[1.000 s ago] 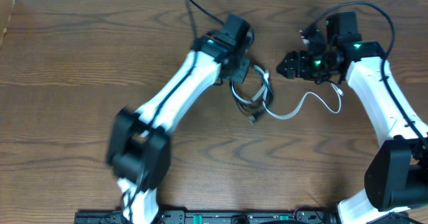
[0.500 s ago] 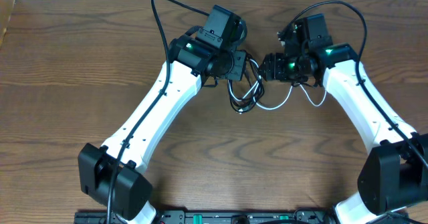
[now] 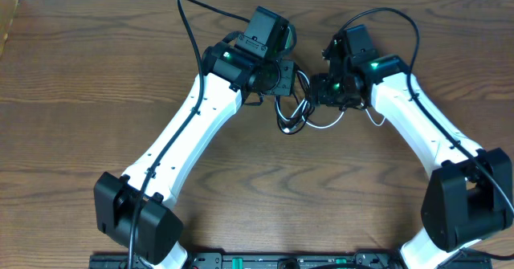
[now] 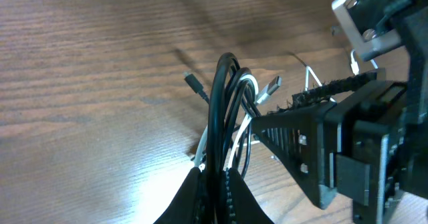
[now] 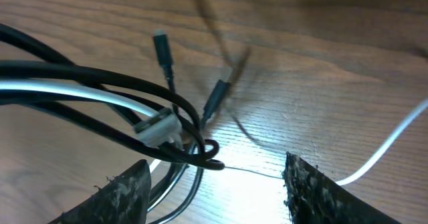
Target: Untangle cables
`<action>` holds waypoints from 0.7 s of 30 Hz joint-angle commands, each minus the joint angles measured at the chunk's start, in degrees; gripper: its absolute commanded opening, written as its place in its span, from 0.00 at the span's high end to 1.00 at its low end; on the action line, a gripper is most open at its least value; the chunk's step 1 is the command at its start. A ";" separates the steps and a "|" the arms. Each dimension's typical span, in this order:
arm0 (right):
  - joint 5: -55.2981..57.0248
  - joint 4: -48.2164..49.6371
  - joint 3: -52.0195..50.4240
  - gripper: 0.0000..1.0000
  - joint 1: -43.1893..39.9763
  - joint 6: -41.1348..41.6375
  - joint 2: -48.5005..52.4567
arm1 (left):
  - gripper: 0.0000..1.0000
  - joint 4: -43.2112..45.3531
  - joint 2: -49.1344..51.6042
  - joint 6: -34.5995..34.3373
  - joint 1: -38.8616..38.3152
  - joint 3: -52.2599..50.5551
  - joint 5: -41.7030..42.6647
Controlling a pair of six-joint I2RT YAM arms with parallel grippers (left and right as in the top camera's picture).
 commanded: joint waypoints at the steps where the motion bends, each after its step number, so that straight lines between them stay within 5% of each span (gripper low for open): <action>1: 3.78 0.15 -0.46 0.39 1.38 0.68 1.40 | 0.93 -0.22 -0.98 -1.95 0.13 0.26 0.72; 21: 18.78 1.51 -0.61 0.44 2.34 4.87 10.93 | 0.93 -0.63 -0.98 -3.34 2.03 0.26 1.55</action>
